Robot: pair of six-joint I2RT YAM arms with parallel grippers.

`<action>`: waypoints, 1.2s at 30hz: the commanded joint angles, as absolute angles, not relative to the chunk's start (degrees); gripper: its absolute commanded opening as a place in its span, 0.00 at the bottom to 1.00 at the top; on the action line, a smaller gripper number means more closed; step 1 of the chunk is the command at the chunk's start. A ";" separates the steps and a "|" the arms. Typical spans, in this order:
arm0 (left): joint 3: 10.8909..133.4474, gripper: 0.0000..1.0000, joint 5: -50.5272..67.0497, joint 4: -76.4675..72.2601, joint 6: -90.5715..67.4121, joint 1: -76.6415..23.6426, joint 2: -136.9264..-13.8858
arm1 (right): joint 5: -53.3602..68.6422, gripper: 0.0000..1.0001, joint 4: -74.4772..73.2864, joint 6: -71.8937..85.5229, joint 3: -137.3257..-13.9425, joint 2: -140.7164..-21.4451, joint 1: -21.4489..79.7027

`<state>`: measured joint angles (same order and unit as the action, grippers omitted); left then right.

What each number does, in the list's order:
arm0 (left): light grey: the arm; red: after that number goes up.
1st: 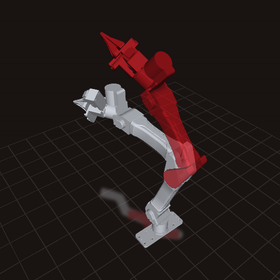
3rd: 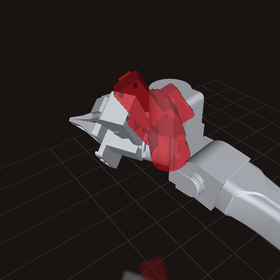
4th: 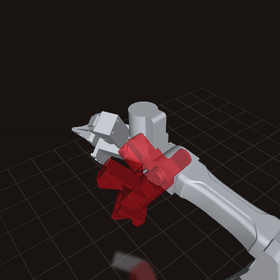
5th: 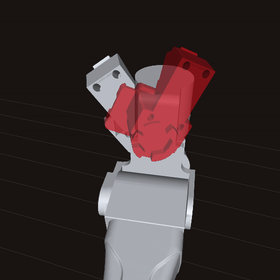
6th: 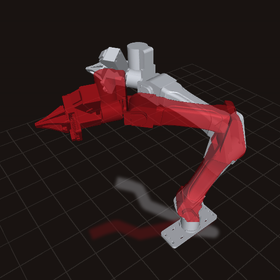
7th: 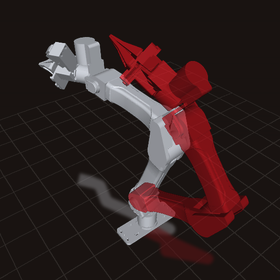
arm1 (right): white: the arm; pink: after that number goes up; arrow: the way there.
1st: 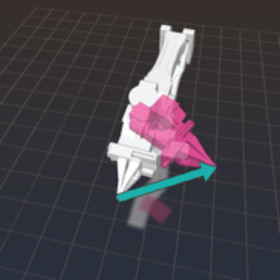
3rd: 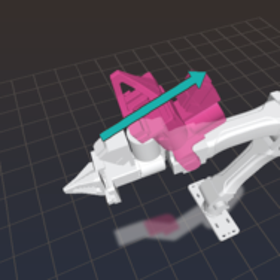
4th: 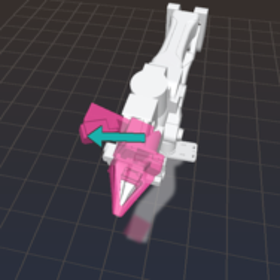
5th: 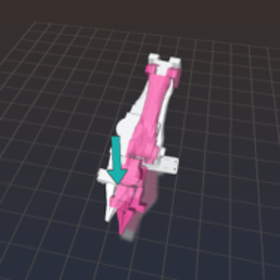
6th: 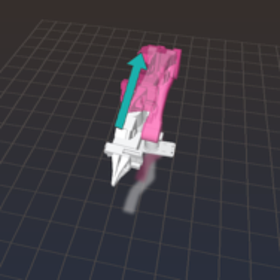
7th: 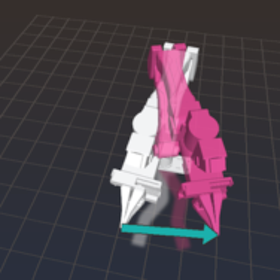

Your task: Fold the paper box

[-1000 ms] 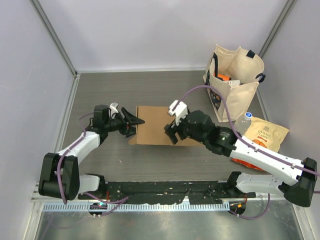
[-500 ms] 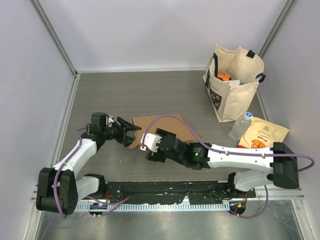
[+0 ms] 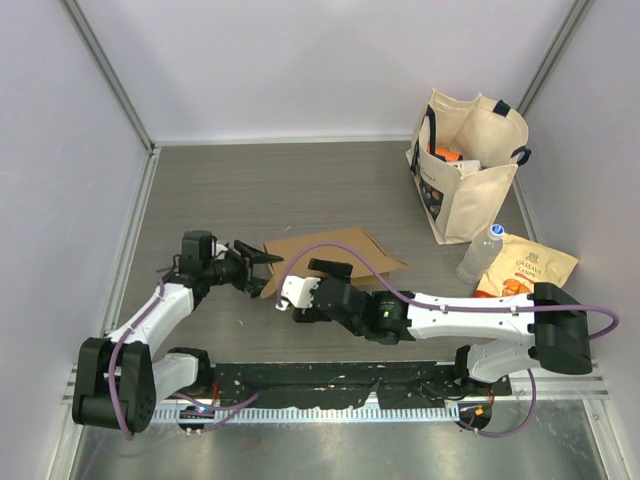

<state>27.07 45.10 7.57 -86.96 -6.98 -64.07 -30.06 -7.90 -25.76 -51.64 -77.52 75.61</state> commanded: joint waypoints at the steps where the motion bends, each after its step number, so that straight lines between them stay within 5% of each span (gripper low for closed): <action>1: 27.43 0.50 52.03 2.55 -89.74 -6.68 -61.44 | -34.27 0.87 -0.36 -30.84 -49.04 -77.60 75.94; 14: 23.11 0.54 54.58 -5.98 -94.57 -6.59 -61.52 | -36.91 0.82 17.58 -42.01 -44.47 -80.42 76.29; 23: 27.07 0.87 50.28 -0.52 -77.61 -6.59 -61.35 | -34.72 0.50 2.65 -34.90 -48.25 -73.92 76.99; 24: 27.33 0.99 49.93 -0.79 -76.65 -6.59 -60.56 | -34.72 0.49 0.37 -34.28 -48.51 -72.96 77.08; 31: 31.99 1.00 40.11 14.48 -60.22 -6.42 -48.55 | -35.42 0.41 -17.65 -27.16 -56.67 -69.61 76.82; 36: 34.19 0.83 26.21 20.93 -53.79 -6.42 -36.58 | -28.59 0.38 -33.44 -21.11 -65.81 -71.89 72.87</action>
